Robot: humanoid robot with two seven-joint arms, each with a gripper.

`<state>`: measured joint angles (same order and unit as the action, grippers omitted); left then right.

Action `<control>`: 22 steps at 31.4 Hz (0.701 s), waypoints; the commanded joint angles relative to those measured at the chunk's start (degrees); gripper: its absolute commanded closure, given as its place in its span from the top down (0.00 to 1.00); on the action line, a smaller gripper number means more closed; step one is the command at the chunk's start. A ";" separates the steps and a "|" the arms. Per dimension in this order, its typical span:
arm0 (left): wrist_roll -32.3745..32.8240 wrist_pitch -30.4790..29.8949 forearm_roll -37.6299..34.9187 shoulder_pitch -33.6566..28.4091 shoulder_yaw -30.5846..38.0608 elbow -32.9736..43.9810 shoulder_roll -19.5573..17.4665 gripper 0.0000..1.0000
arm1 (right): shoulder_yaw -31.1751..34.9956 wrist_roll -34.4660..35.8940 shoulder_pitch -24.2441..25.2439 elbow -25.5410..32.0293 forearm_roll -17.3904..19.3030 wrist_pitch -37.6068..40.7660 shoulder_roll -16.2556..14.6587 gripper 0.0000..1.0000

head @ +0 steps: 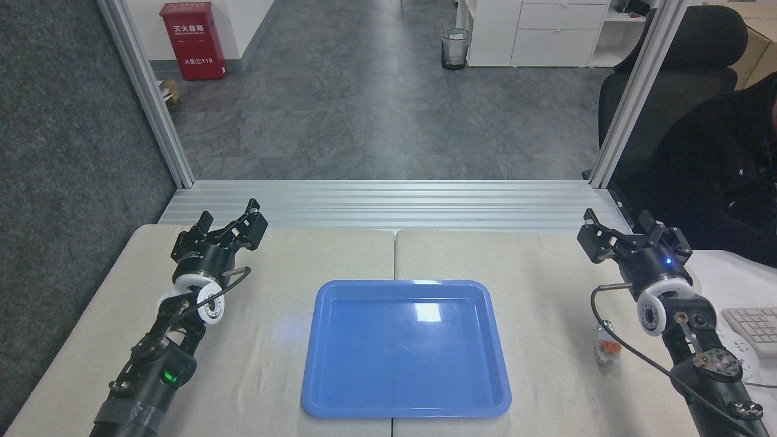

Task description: Pick up switch part and place in tray

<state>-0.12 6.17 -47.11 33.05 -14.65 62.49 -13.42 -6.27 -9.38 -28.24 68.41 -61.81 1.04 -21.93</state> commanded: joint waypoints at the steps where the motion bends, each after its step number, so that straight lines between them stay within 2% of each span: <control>1: 0.04 0.07 0.00 0.00 -0.03 0.00 -0.03 1.00 | -4.28 -0.73 -6.30 0.41 -0.24 -2.70 0.13 1.00; 22: 0.04 -0.02 0.00 0.00 0.06 0.00 -0.03 1.00 | -3.92 -0.11 -5.86 0.32 0.28 -2.80 0.57 1.00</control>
<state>-0.08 6.23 -47.11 33.05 -14.65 62.49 -13.42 -9.18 -9.70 -33.60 68.60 -61.73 -1.90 -21.72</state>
